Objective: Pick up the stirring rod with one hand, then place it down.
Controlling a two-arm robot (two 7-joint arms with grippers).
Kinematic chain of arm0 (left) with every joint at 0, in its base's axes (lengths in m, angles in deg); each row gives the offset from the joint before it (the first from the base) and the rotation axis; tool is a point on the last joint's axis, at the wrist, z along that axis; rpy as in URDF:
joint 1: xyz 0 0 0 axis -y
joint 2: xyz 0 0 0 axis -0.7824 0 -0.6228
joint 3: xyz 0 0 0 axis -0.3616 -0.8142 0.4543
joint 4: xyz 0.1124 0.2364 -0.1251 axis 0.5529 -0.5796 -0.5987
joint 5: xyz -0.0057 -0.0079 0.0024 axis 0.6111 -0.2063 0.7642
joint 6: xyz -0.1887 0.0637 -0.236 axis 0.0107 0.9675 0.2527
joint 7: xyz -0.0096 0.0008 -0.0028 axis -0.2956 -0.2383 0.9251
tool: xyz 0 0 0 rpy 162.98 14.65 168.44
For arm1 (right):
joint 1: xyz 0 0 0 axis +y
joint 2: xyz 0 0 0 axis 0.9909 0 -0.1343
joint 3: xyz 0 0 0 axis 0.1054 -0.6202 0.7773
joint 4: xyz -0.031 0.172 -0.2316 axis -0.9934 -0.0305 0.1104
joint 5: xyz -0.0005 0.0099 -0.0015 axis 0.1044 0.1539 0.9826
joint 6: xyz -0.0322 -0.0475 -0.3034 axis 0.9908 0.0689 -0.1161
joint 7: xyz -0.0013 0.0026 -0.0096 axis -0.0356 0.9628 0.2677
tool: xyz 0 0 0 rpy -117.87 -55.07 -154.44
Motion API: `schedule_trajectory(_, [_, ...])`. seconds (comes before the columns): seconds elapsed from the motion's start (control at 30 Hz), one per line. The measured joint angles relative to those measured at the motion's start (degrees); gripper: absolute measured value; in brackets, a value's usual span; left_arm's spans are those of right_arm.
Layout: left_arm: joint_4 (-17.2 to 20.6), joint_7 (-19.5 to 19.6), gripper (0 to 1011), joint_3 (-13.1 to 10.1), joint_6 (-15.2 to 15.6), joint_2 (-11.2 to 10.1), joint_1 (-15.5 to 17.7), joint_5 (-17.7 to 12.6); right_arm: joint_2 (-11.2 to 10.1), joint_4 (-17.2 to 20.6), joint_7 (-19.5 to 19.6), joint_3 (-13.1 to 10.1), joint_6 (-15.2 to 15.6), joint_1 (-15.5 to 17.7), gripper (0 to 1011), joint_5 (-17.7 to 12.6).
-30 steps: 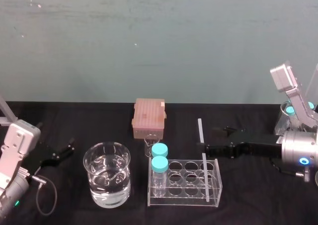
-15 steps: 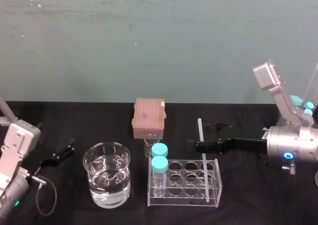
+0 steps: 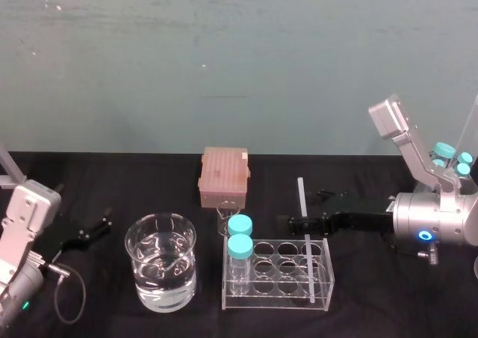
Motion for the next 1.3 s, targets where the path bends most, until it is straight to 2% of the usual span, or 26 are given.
schedule_trajectory(0.33, [0.0,0.0,1004,0.0,0.0,0.0,0.0,0.0,0.0,0.0,0.1,0.0,0.1,0.0,998,-0.1])
schedule_trajectory(0.47, [0.0,0.0,1005,0.0,0.0,0.0,0.0,0.0,0.0,0.0,0.1,0.0,0.1,0.0,918,-0.1])
schedule_trajectory(0.7, [0.0,0.0,1005,0.0,0.0,0.0,0.0,0.0,-0.1,0.1,0.1,0.0,0.0,0.0,735,-0.1])
schedule_trajectory(0.9, [0.0,0.0,1005,0.0,0.0,0.0,0.0,0.0,-0.1,0.1,0.1,-0.1,0.0,0.0,538,-0.1])
schedule_trajectory(0.93, [0.0,0.0,1005,0.0,0.0,0.0,0.0,0.0,-0.1,0.1,0.0,-0.1,0.0,0.0,538,-0.1])
schedule_trajectory(0.97, [0.0,0.0,1005,0.0,0.0,0.0,0.0,0.0,-0.1,0.1,0.0,-0.1,0.0,0.0,468,-0.1])
schedule_trajectory(1.03, [0.0,0.0,1005,0.0,0.0,0.0,0.0,0.0,-0.1,0.1,0.0,-0.1,0.0,0.0,406,-0.1])
schedule_trajectory(1.07, [0.0,0.0,1005,0.0,0.0,0.0,0.0,0.0,-0.1,0.1,0.0,-0.1,0.0,0.0,343,-0.1])
schedule_trajectory(1.1, [0.0,0.0,1005,0.0,0.0,0.0,0.0,0.0,-0.1,0.1,0.0,-0.1,0.0,0.0,343,-0.1])
schedule_trajectory(1.2, [0.0,0.0,1005,0.0,0.0,0.0,0.0,0.0,-0.1,0.2,0.0,-0.1,-0.1,0.0,224,-0.1])
schedule_trajectory(1.3, [0.0,0.0,1005,0.0,0.0,0.0,0.0,0.0,-0.1,0.1,0.0,-0.1,-0.1,0.0,149,-0.1])
